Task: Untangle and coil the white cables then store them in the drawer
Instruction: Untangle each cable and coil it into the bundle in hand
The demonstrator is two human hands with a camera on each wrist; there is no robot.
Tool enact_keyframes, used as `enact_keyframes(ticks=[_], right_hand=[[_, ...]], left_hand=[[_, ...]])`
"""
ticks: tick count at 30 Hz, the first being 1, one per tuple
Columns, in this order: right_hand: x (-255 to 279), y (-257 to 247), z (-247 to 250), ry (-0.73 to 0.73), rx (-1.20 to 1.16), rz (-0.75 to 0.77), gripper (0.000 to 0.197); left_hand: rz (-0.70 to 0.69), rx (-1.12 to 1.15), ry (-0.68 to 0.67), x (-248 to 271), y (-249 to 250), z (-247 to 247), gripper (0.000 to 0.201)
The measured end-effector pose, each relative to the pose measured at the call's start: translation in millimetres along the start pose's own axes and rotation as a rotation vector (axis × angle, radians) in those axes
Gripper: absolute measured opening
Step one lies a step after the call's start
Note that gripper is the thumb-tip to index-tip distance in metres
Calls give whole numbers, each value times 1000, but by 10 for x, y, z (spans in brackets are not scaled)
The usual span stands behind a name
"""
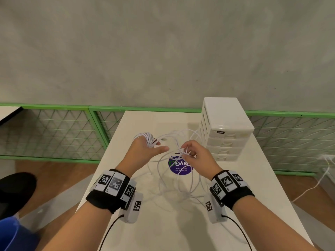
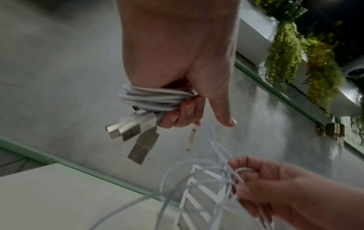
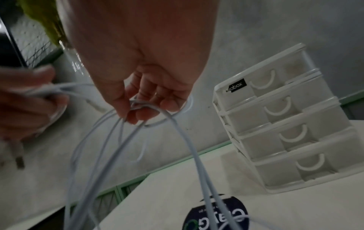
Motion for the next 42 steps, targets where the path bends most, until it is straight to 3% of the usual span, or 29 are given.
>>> enact_keyframes(ticks=[11,14,20,28,34,36,40,42], right_hand=[[-22,-149,79,62,-217,14,21],[-17,-178,88,63,-247,9,24],[-56,-44,119,101,-222,-20,55],[-37,87,203,107,-135,-24,55],[-11,226,292,344,-124,-68,42],[-9,302,296,316,-122,-152,39],[39,385,190,124,-101,-328,17],[63,371,123,52,-124,-376,16]], left_hand=[[113,-60,-154,6,-147,-86,25],[139,-16,-128,13,-210,-109,30],[141,-23,-108,-25,-177,-42,48],[41,-19,-32,-12,-169,4,40],[18,-20,21,-9,-194,38,38],[9,-16,21,-12,-185,50,38],[16,3,24,-22,-153,59,34],[14,12,26,-23,-143,60,34]])
Point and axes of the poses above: each hand's wrist, its own x-axis away from the middle knuckle, its own z-axis out of the back of the hand, y = z × x, the point moved 1 cm from there along -x, towards the middle knuckle, and after that the axes turned 1 degree about x, right-handed, at the moved point
